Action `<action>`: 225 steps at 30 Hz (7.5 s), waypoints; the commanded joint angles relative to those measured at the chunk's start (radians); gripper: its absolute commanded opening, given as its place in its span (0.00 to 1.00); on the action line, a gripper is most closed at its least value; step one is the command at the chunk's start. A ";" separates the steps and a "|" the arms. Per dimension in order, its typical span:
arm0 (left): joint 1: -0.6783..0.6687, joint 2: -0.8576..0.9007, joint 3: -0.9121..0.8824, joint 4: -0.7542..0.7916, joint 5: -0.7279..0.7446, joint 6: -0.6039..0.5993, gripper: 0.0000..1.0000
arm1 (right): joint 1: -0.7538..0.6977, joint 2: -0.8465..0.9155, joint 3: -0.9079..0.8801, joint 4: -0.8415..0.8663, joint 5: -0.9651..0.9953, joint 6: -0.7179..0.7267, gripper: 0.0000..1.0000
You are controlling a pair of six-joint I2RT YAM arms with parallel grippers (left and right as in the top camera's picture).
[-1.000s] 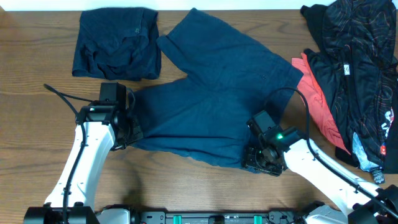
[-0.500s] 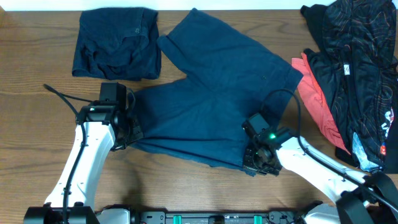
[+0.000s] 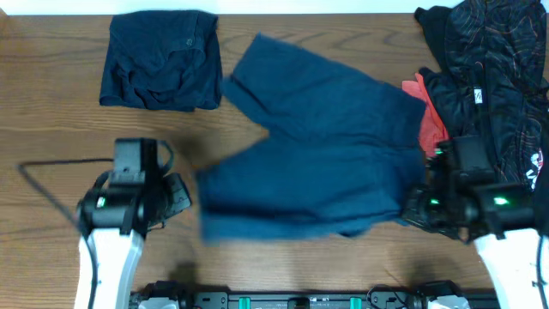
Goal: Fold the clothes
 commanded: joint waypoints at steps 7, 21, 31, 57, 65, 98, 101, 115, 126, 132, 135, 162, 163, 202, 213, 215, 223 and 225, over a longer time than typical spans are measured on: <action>0.005 -0.219 0.048 -0.066 0.029 -0.006 0.06 | -0.072 -0.011 0.115 -0.141 0.040 -0.158 0.01; -0.056 -0.097 0.015 -0.212 0.181 0.035 0.45 | -0.071 0.011 0.114 -0.093 0.040 -0.175 0.01; -0.343 -0.068 -0.071 -0.212 0.184 -0.127 0.60 | -0.071 0.011 0.113 -0.089 0.040 -0.182 0.04; -0.887 0.393 -0.264 0.211 0.229 -0.195 0.77 | -0.071 0.011 0.113 -0.109 0.040 -0.190 0.05; -0.962 0.455 -0.264 0.359 0.301 -0.127 0.77 | -0.071 0.011 0.113 -0.116 0.040 -0.190 0.05; -0.766 0.229 0.103 0.071 0.006 -0.081 0.06 | -0.072 0.011 0.113 -0.089 0.047 -0.176 0.01; -0.734 0.183 0.206 -0.006 -0.055 -0.075 0.06 | -0.071 0.007 0.113 -0.086 0.034 -0.171 0.01; -0.717 0.037 0.393 -0.114 -0.246 -0.076 0.06 | -0.072 -0.201 0.113 -0.070 0.077 -0.112 0.01; -0.676 0.204 0.393 0.321 -0.332 0.068 0.06 | -0.113 0.027 0.113 0.136 0.159 -0.121 0.01; -0.542 0.352 0.393 0.455 -0.334 0.071 0.06 | -0.194 0.158 0.113 0.288 0.159 -0.175 0.01; -0.478 0.414 0.393 0.517 -0.333 0.071 0.06 | -0.225 0.215 0.113 0.373 0.159 -0.191 0.01; -0.413 0.906 0.393 0.917 -0.323 0.116 0.76 | -0.248 0.747 0.113 0.846 0.164 -0.274 0.99; -0.410 0.907 0.393 0.914 -0.322 0.122 0.91 | -0.248 0.750 0.113 0.847 0.181 -0.277 0.99; -0.143 1.007 0.369 0.463 0.162 0.584 0.98 | -0.038 0.586 0.206 0.597 0.182 -0.309 0.99; -0.155 1.014 0.368 0.412 0.191 0.505 0.15 | -0.037 0.586 0.206 0.598 0.180 -0.301 0.99; -0.154 1.014 0.368 0.407 0.189 0.450 0.06 | -0.037 0.586 0.206 0.598 0.177 -0.301 0.98; -0.063 0.988 0.368 0.306 0.175 0.239 0.06 | -0.037 0.586 0.206 0.591 0.123 -0.301 0.95; -0.021 0.969 0.368 0.271 0.175 0.187 0.06 | -0.037 0.586 0.206 0.589 0.108 -0.302 0.94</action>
